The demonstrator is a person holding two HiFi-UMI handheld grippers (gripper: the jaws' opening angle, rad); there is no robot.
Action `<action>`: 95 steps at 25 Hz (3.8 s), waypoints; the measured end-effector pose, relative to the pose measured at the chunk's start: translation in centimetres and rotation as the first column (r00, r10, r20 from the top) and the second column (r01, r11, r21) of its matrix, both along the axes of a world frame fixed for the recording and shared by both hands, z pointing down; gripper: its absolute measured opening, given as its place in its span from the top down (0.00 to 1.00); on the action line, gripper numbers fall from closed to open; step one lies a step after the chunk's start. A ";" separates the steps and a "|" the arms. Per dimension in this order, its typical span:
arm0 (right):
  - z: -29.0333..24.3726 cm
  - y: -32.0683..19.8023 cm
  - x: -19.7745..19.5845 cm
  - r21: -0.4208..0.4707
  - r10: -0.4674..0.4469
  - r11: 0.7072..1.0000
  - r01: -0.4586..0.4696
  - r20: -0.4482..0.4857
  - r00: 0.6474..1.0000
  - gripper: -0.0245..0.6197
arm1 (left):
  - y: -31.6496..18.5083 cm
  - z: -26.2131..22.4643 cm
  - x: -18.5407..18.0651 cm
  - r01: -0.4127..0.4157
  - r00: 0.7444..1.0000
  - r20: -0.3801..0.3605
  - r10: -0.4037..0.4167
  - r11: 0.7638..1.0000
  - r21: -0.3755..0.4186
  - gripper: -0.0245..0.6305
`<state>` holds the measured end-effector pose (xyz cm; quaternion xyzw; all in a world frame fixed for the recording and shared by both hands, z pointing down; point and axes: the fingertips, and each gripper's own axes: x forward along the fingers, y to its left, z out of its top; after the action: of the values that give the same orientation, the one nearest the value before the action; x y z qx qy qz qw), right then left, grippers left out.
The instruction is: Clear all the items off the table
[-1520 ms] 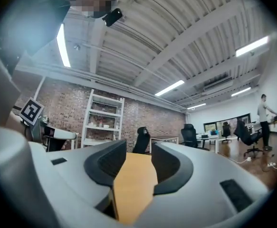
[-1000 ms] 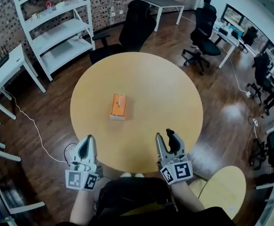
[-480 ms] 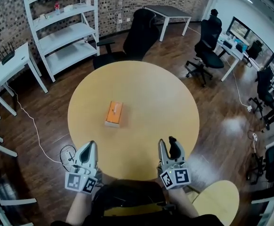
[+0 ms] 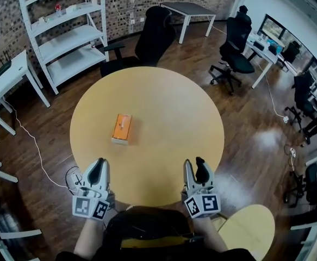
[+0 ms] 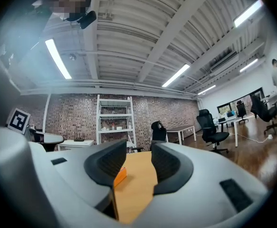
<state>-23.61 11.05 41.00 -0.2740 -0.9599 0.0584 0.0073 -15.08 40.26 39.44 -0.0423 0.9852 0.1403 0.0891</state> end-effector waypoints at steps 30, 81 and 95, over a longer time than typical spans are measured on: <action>6.7 6.7 -4.7 -0.076 -0.246 0.969 0.234 -0.264 0.933 0.76 | 0.5 12.6 -17.0 -0.140 0.845 -0.520 0.125 0.990 0.010 0.30; 9.7 3.3 -1.3 -0.060 0.050 0.995 -0.074 -0.334 0.941 0.76 | -2.1 18.2 -25.9 -0.424 0.642 -0.718 0.267 0.905 -0.043 0.37; 1.0 -16.8 8.4 -0.024 0.565 0.822 -0.570 -0.105 0.819 0.76 | -30.9 2.9 -18.8 -0.822 0.552 -0.367 0.748 0.563 -0.090 0.37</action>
<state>-15.19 -5.78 41.98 0.0269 -0.9946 0.0964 0.0268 -33.92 9.34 42.32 -0.4713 0.8706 0.0438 -0.1340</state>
